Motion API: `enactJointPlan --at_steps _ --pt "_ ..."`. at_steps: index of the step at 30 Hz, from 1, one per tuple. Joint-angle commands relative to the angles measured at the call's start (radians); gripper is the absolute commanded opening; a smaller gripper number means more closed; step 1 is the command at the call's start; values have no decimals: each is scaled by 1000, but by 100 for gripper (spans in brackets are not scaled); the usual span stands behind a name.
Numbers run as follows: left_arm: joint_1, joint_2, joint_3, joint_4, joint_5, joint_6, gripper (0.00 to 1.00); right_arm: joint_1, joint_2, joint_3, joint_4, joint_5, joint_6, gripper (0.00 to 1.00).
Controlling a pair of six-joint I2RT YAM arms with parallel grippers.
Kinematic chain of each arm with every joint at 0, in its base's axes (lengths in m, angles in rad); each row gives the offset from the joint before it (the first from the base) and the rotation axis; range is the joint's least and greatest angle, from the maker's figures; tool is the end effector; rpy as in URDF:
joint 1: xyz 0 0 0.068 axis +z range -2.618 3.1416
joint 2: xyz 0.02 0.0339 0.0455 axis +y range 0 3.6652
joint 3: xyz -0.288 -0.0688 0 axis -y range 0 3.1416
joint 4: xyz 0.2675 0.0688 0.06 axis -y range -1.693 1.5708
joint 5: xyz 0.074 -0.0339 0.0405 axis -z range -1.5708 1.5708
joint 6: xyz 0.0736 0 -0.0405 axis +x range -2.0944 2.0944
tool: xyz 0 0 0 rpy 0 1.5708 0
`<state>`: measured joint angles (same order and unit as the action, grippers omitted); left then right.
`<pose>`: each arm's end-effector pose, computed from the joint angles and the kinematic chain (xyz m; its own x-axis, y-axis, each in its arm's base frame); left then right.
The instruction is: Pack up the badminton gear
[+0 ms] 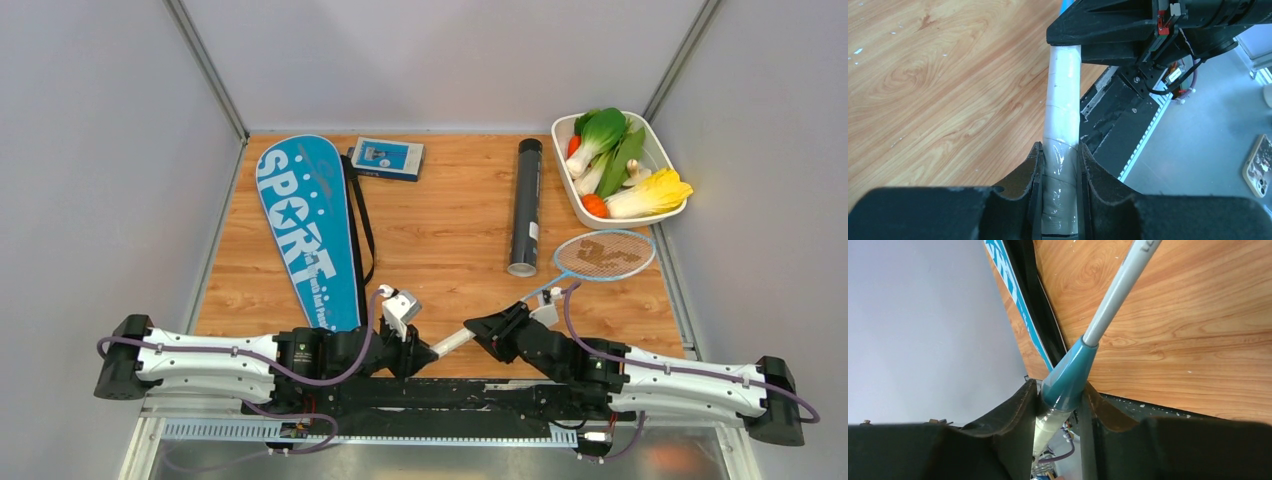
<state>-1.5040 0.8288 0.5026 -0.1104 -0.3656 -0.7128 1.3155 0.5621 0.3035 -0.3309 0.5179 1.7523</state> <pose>0.0414 -0.2251 0.2366 -0.6166 0.0670 -0.7844 0.6701 0.5676 -0.4782 0.0769 0.1504 0.1799 -0.6993 0.7045 -0.1207 0.2711 0.4176 0.8672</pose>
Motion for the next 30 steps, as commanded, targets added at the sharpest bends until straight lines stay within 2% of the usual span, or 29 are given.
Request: enactJointPlan --at_steps 1,5,7,9,11,13,18,24,28,30 --pt "3 -33 -4 145 23 -8 0 41 -8 9 63 78 50 26" --pt "2 -71 -4 147 36 -7 3 126 16 55 0 158 102 12" --pt "3 -96 2 127 25 -10 14 177 33 75 -24 215 147 9" --pt "4 -125 18 74 -1 -16 34 225 56 100 -46 290 193 4" --pt "3 -155 38 10 -36 -18 46 261 84 131 -73 343 230 0" --pt "4 -185 67 -56 -75 -18 54 294 107 174 -106 396 242 0" --pt "4 -255 117 -218 -210 -16 65 340 159 277 -142 476 199 0" --pt "4 -278 207 -384 -394 16 78 351 229 374 -142 516 60 0" --pt "4 -267 286 -496 -489 30 80 361 281 435 -141 556 -29 0" --pt "4 -265 313 -535 -524 36 81 361 289 463 -123 588 -144 0"
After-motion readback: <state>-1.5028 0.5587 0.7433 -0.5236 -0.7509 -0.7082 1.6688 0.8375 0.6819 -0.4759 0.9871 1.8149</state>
